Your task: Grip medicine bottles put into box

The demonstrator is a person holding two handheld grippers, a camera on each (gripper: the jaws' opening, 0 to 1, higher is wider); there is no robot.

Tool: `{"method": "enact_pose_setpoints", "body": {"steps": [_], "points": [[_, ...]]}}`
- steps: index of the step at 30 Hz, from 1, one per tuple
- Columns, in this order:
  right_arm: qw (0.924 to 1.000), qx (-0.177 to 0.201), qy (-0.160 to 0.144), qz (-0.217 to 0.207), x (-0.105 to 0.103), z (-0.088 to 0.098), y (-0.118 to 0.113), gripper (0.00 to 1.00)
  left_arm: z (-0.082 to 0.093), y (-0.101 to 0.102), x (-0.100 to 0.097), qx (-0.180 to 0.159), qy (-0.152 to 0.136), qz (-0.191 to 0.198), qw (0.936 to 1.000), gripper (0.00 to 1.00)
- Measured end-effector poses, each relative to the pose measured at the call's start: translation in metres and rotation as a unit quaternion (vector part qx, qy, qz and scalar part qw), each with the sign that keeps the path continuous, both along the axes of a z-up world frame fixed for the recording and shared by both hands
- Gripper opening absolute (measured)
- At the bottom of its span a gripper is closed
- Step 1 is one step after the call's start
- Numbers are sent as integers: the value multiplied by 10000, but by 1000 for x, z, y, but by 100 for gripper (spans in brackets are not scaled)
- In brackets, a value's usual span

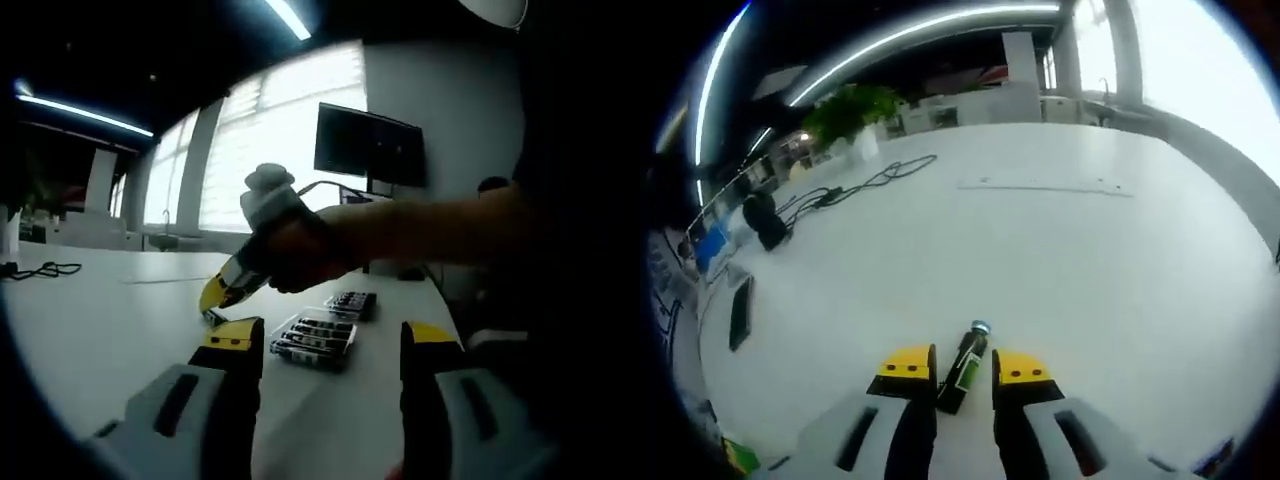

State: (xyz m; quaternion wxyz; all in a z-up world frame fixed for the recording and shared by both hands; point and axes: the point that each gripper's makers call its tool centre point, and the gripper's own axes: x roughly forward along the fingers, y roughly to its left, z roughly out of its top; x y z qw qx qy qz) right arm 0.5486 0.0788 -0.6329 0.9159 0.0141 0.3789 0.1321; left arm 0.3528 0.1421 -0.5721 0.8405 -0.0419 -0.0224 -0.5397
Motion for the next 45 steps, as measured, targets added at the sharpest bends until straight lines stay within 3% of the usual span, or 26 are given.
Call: {"method": "enact_pose_setpoints", "body": {"steps": [8,16,25,37,45], "points": [[9994,-76,327,14,-4,-14,1,17,2,0,-2,-78,17,-79,9999,47],[9988,-405,280,51,-5,-14,-3,8,2,0,-1,-116,38,-79,9999,48],[9990,-381,190,103,-7,-14,-5,7,2,1,2,-128,96,-27,9999,48],[9994,-228,-263,-2,-19,20,-23,7,-3,-2,3,43,57,27,10000,48],[9990,-113,-414,-106,-45,38,-39,7,-3,-2,4,71,41,60,9999,48]]}}
